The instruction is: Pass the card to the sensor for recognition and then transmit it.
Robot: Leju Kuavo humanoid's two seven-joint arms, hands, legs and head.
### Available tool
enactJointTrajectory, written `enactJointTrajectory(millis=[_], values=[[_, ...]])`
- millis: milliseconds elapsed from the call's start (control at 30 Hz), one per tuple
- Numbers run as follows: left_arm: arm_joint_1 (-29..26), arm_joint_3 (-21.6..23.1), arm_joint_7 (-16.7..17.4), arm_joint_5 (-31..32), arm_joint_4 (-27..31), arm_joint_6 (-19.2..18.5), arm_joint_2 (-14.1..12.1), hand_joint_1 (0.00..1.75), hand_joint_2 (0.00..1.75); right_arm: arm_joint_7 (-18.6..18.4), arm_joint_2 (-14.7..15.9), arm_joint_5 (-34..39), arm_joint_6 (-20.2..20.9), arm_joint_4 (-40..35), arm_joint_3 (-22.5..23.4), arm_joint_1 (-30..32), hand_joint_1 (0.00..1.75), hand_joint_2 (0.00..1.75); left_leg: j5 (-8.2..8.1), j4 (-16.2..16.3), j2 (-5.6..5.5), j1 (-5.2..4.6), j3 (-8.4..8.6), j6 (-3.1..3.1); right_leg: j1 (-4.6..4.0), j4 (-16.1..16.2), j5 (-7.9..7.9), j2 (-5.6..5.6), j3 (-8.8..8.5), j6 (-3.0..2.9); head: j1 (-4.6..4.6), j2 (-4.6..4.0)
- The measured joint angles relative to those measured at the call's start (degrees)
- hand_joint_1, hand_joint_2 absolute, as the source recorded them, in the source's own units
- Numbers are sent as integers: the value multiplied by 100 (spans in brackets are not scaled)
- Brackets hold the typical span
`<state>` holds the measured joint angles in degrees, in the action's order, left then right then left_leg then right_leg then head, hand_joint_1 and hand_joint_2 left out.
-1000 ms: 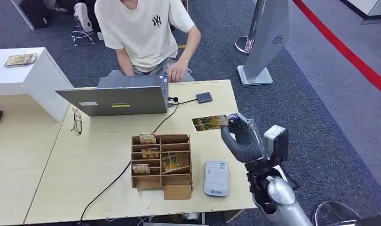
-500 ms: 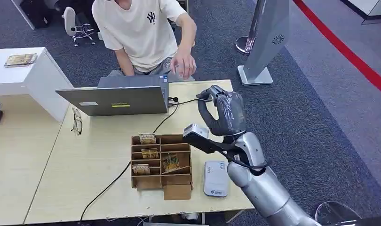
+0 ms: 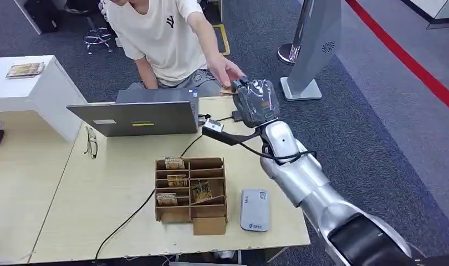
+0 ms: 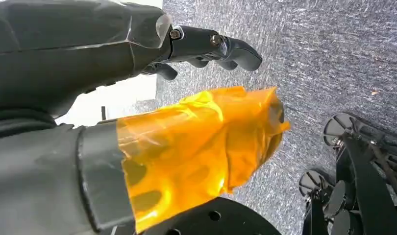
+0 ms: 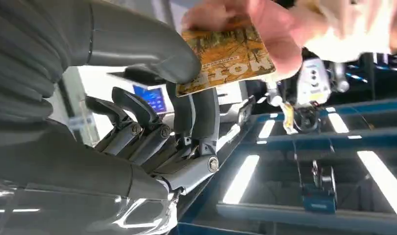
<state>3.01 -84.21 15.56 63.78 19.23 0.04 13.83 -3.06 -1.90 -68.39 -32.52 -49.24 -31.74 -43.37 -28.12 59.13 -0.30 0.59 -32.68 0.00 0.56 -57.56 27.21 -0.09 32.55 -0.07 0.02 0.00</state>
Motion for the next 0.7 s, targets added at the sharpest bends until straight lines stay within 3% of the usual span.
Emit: enactJointTrajectory(millis=[267,700], values=[[0,13,0,0,-68,7,-59,0,0,0,-33,0,-11,644,-11,-219,175,175,0,0,-5,0,-3,0,0,0,1,-3,1,0,0,0],[0,13,0,2,-114,7,-87,0,0,-9,-61,0,-11,871,-11,-255,175,175,-1,-1,-7,0,-10,1,0,1,3,-3,7,1,2,0]])
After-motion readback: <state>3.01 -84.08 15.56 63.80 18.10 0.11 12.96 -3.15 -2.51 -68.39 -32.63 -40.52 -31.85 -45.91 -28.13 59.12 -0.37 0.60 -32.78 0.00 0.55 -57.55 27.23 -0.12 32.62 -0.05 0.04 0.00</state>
